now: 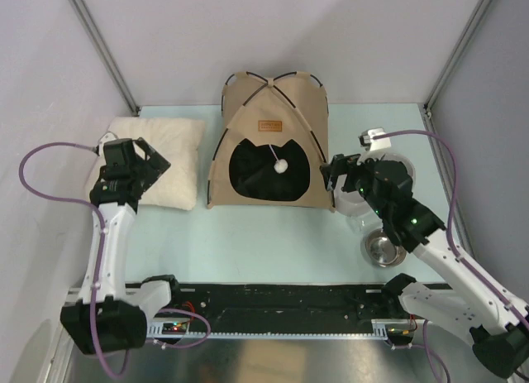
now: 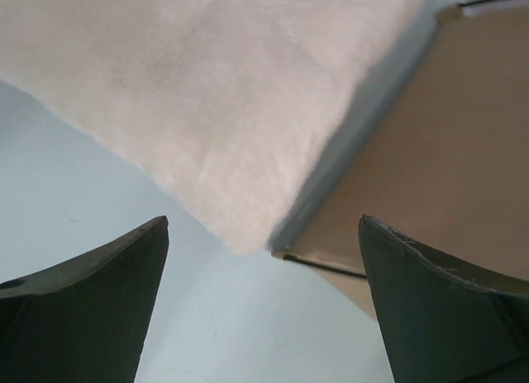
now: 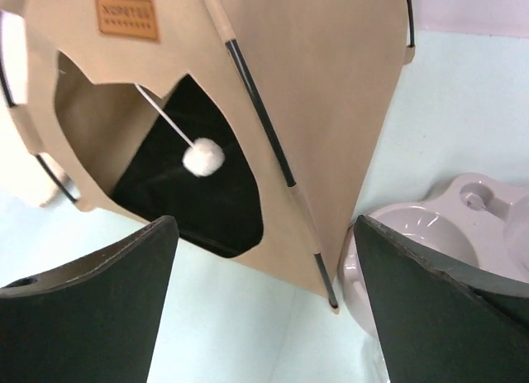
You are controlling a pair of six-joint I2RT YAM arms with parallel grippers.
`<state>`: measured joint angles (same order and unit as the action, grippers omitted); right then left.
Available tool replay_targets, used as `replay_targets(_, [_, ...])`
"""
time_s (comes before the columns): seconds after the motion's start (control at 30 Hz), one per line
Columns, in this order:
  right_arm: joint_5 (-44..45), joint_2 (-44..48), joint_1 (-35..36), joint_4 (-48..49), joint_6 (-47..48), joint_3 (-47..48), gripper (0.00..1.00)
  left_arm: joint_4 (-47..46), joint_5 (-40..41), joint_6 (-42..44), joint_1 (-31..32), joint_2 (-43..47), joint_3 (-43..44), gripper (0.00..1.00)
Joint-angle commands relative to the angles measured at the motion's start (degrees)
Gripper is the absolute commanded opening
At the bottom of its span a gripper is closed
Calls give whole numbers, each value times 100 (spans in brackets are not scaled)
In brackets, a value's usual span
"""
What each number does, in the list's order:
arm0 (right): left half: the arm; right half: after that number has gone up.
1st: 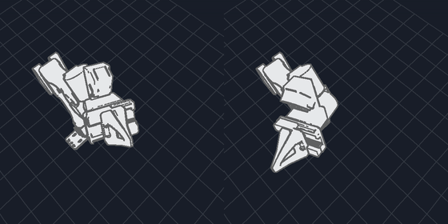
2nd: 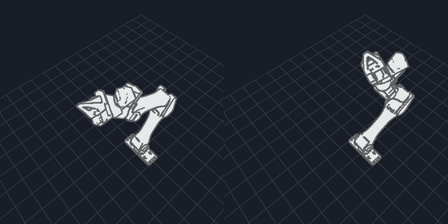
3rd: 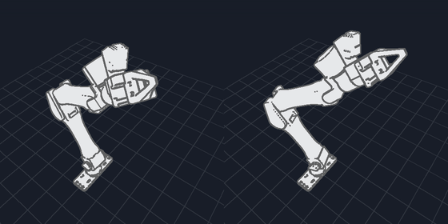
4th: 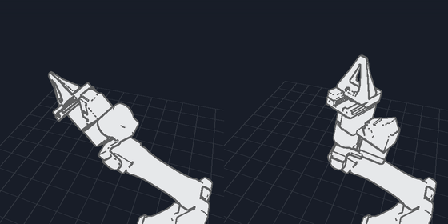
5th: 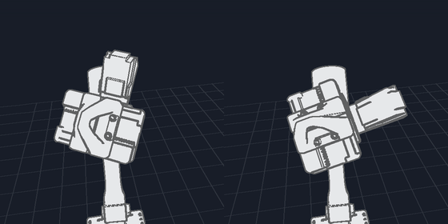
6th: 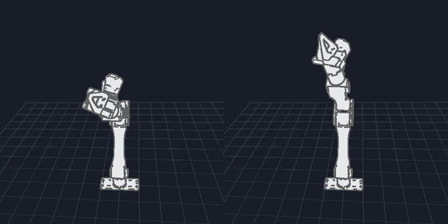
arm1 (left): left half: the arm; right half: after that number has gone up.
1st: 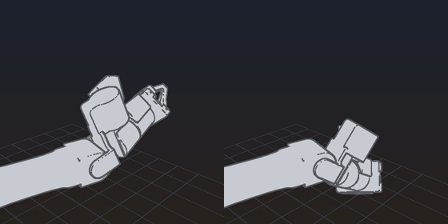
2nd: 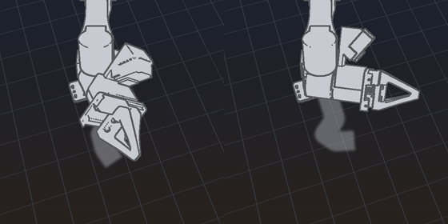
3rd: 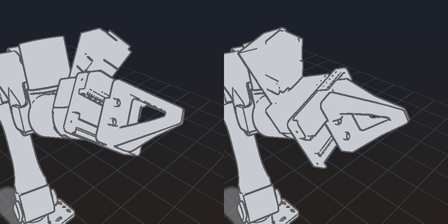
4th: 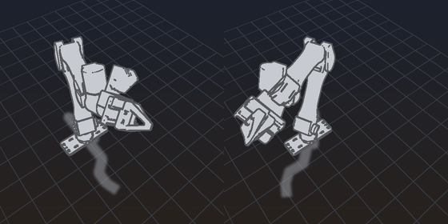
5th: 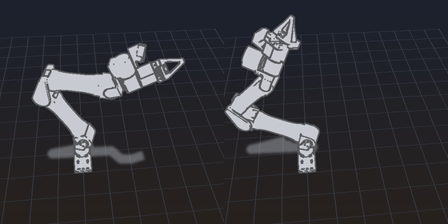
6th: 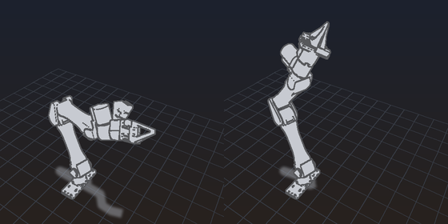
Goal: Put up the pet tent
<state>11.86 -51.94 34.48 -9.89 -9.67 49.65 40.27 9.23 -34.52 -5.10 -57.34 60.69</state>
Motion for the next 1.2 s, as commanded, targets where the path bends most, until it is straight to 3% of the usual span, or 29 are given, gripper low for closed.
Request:
replay_targets(0.0, [-117, 473, -64, -456, -433, 280, 93, -711, -316, -719, -442, -743, -115, 100])
replay_targets(0.2, [-167, 995, -158, -990, -561, 289, 93, -1103, 487, -464, -497, -1881, 322, 100])
replay_targets(0.47, [-225, 1308, -321, -1477, -502, 282, 93, -1196, 1986, 2014, -675, -2476, 1323, 100])
replay_targets(0.57, [-303, 1229, -367, -1525, -449, 278, 92, -1179, 2572, 2307, -789, -2744, 1422, 100])
replay_targets(0.67, [-457, 1097, -394, -1485, -399, 286, 92, -1170, 2437, 1881, -1154, -2961, 1295, 100])
replay_targets(0.83, [-722, 936, -426, -1342, -483, 300, 92, -1346, 1391, 636, -1763, -3173, 784, 100])
replay_targets(1.0, [-938, 829, -426, -1328, -647, 418, 92, -1759, 649, -249, -1809, -3622, 401, 100])
replay_targets(1.17, [-906, 869, -425, -1475, -667, 580, 92, -1895, 567, -682, -1776, -3949, 318, 100])
